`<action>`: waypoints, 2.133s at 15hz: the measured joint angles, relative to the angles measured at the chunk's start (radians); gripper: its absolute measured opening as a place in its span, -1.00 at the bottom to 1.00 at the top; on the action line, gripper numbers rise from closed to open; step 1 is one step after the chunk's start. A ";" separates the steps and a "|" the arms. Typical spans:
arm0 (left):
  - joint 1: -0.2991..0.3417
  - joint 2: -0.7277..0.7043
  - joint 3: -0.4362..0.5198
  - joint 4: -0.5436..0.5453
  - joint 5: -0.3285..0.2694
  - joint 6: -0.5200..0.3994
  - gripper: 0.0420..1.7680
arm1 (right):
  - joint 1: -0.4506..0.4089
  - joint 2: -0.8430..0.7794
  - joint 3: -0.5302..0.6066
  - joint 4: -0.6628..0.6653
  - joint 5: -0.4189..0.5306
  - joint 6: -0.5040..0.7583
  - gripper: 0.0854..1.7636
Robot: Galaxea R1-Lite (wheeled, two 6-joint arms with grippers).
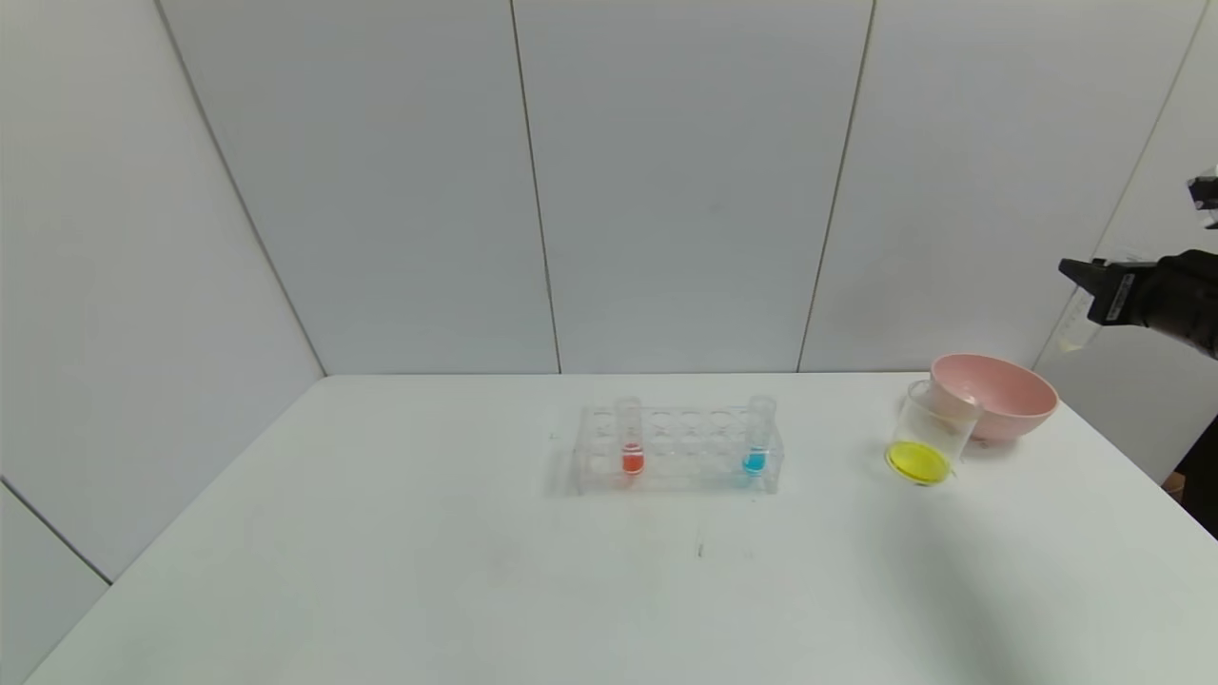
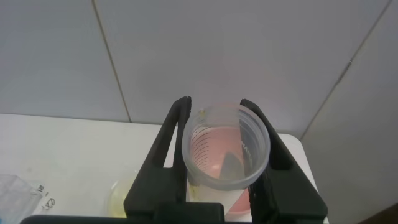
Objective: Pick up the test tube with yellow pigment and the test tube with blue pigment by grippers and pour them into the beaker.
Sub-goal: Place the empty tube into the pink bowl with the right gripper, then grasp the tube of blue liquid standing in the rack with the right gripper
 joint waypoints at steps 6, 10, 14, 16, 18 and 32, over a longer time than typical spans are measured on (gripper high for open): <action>0.000 0.000 0.000 0.000 0.000 0.000 1.00 | -0.019 0.153 -0.033 -0.084 -0.015 0.000 -0.38; 0.000 0.000 0.000 0.000 0.000 0.000 1.00 | -0.007 0.343 -0.219 -0.096 -0.018 0.001 -0.38; 0.000 0.000 0.000 0.000 0.000 0.000 1.00 | -0.005 0.518 -0.412 -0.097 -0.018 0.002 -0.38; 0.000 0.000 0.000 0.000 0.000 0.000 1.00 | -0.005 0.572 -0.461 -0.097 -0.016 0.002 -0.38; 0.000 0.000 0.000 0.000 0.000 0.000 1.00 | -0.005 0.603 -0.475 -0.089 -0.006 0.002 -0.36; 0.000 0.000 0.000 0.000 0.000 0.000 1.00 | 0.103 0.549 -0.438 -0.161 -0.087 0.038 0.72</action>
